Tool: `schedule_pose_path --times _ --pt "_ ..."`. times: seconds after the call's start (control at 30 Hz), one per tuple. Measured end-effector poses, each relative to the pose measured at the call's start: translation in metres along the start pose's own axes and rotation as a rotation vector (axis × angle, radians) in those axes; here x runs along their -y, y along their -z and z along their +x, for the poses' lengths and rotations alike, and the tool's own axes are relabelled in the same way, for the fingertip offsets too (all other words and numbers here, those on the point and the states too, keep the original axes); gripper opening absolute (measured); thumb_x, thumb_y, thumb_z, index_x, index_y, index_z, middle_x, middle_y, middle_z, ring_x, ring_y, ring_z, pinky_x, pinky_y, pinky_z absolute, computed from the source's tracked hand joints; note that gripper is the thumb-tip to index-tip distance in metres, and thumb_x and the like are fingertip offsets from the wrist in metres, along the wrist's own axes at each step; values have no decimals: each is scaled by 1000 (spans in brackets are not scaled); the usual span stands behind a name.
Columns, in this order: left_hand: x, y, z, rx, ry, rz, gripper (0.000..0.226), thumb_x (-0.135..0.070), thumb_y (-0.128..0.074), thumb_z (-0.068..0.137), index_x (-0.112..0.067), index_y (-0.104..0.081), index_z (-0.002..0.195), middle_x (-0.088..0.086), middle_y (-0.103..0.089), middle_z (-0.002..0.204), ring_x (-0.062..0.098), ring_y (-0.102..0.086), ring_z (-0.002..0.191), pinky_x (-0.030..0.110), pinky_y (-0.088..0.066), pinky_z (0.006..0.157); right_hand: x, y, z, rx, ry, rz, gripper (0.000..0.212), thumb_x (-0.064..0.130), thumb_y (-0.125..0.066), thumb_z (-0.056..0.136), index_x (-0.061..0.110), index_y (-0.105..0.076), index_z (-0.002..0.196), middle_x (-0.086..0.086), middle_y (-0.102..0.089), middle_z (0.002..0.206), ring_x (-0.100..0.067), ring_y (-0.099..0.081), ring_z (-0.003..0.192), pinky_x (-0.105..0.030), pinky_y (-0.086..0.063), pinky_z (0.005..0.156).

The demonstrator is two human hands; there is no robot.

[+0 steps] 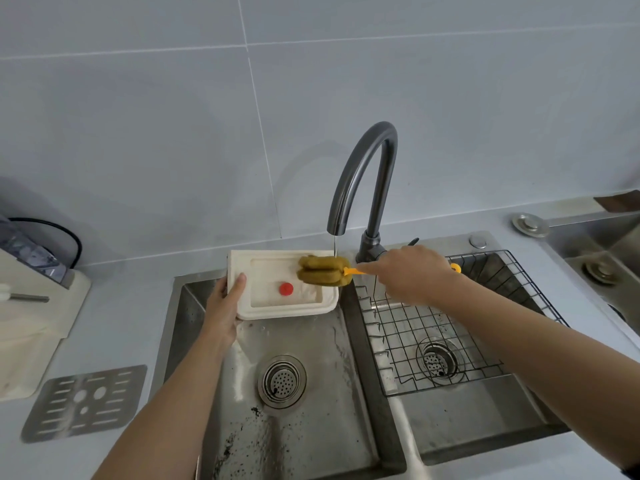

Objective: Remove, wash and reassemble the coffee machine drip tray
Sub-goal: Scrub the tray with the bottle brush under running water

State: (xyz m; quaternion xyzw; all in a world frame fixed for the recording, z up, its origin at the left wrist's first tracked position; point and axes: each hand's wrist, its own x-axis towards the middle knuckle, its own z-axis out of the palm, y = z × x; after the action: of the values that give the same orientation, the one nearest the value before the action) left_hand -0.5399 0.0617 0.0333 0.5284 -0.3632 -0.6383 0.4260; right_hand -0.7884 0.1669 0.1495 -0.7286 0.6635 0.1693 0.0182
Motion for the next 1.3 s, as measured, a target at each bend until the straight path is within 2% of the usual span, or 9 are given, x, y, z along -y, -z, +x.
schedule_pose_path --times 0.17,0.3,0.43,0.6,0.77,0.87,1.07,1.23,1.3 --pt "1 -6 -5 16 14 -5 31 -25 -56 89 -16 -50 118 4 -61 104 23 -60 92 35 -51 69 -2 -2 1 -21 -20 69 50 10 -35 91 35 -37 134 -8 -60 100 -31 -59 94 -34 -41 67" --pt "-5 -15 -7 19 -10 -5 37 -23 -56 89 -13 -48 124 8 -62 112 28 -60 99 46 -50 84 5 -6 3 -15 -58 45 50 5 -37 89 27 -38 134 -2 -41 69 -27 -48 75 -34 -40 62" --pt "-12 -20 -6 23 -68 107 44 -30 -58 87 -19 -45 127 10 -57 123 31 -57 111 55 -47 93 9 -9 4 -21 -91 65 44 6 -38 90 22 -42 130 -11 -55 94 -29 -54 83 -34 -40 64" --pt "-20 -24 -5 41 -178 196 29 -25 -60 86 -23 -46 111 2 -59 108 28 -57 109 48 -48 95 11 -11 3 14 -103 126 42 6 -38 89 25 -47 125 -9 -55 96 -30 -54 87 -35 -40 65" --pt "-31 -31 -9 53 -282 278 33 -22 -61 86 -18 -46 115 -3 -57 102 22 -57 103 40 -48 93 13 -14 -2 48 -108 175 45 5 -37 87 28 -50 124 -6 -52 88 -31 -58 90 -34 -41 64" --pt "-34 -34 -10 57 -322 349 30 -24 -61 86 -21 -46 112 -10 -56 94 16 -56 94 38 -49 89 12 -16 -1 65 -95 166 45 7 -37 88 28 -49 125 -8 -61 99 -31 -61 90 -34 -43 63" --pt "-31 -36 -12 20 -354 447 35 -27 -62 84 -17 -48 114 -3 -57 99 20 -56 97 39 -49 88 7 -16 -2 102 -87 122 34 7 -37 88 23 -54 113 1 -39 68 -27 -54 81 -33 -42 63" --pt "-34 -24 -6 -92 -308 313 34 -27 -63 84 -17 -46 112 3 -56 106 24 -57 103 41 -49 90 0 -18 -11 157 -153 121 33 10 -38 88 23 -56 113 -6 -60 104 -31 -59 101 -34 -45 71" --pt "-33 -19 -3 -126 -226 229 33 -30 -62 85 -19 -46 112 6 -58 112 27 -58 107 46 -49 93 -5 -23 -13 161 -181 165 33 10 -37 88 24 -57 110 -5 -60 103 -30 -60 101 -34 -44 71"
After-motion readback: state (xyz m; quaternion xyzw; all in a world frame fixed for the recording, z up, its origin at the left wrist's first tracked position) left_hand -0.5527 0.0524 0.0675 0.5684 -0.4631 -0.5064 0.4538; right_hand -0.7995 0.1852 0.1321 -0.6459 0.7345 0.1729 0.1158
